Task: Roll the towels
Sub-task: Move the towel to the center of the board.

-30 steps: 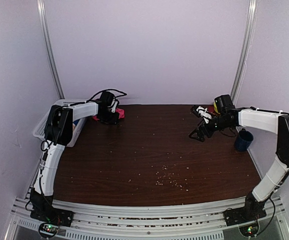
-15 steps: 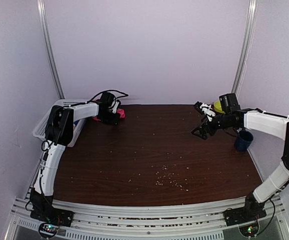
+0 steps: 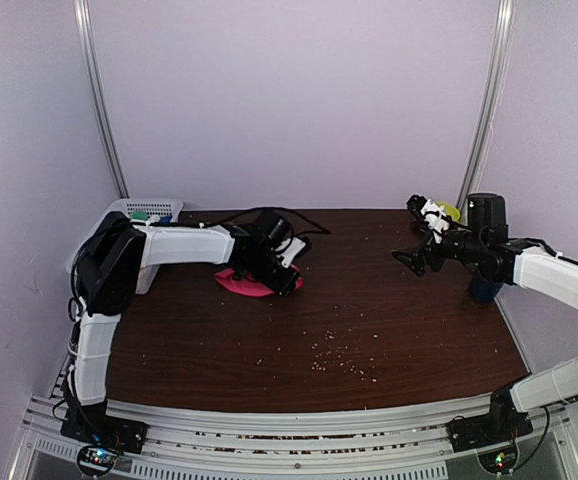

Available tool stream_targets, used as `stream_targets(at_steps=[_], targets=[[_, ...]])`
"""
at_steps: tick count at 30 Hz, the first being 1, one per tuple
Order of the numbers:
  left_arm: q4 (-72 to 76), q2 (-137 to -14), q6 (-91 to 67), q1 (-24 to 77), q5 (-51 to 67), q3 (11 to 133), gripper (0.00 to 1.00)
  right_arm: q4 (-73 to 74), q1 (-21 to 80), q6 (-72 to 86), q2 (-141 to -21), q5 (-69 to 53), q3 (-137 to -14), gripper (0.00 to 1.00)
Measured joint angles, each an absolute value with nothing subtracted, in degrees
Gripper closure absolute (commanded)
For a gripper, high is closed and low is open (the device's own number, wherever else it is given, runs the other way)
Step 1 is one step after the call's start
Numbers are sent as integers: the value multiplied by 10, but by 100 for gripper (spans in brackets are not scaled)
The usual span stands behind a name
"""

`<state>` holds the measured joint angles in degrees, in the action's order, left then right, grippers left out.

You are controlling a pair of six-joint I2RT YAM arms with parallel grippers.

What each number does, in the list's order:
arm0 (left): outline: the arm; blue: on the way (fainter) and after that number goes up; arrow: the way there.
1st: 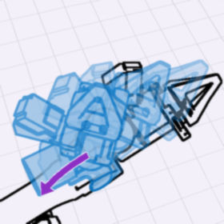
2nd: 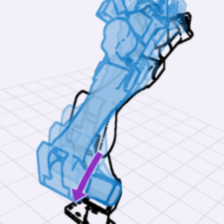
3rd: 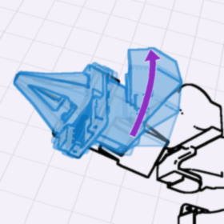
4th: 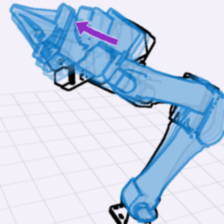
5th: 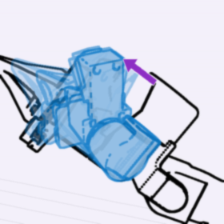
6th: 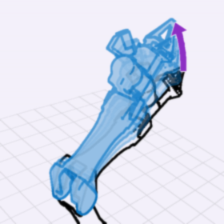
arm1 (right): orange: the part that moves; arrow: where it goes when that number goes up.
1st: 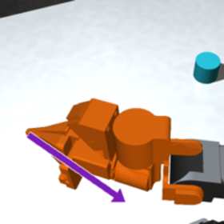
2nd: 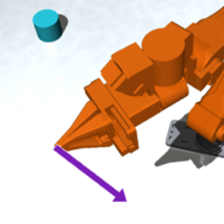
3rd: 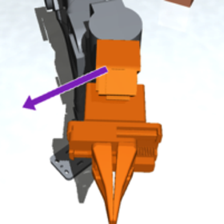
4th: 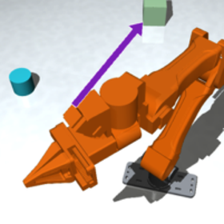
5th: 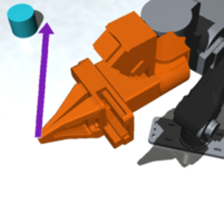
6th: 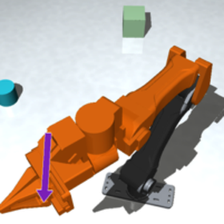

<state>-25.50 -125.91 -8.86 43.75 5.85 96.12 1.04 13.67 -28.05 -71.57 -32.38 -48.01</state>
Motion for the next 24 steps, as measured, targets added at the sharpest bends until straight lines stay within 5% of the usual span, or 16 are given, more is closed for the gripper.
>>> stream_targets(at_steps=[4, 12, 24], targets=[[-232, -1242, -122, 509, 78, 893, 58, 26, 137, -324, -717, -351, -484, 3], [-173, -1115, -203, 529, 80, 775, 4, 65, 139, -397, -732, -397, -484, 5], [-139, -942, -178, 452, -4, 643, 2, 74, 162, -423, -748, -401, -484, 7]])
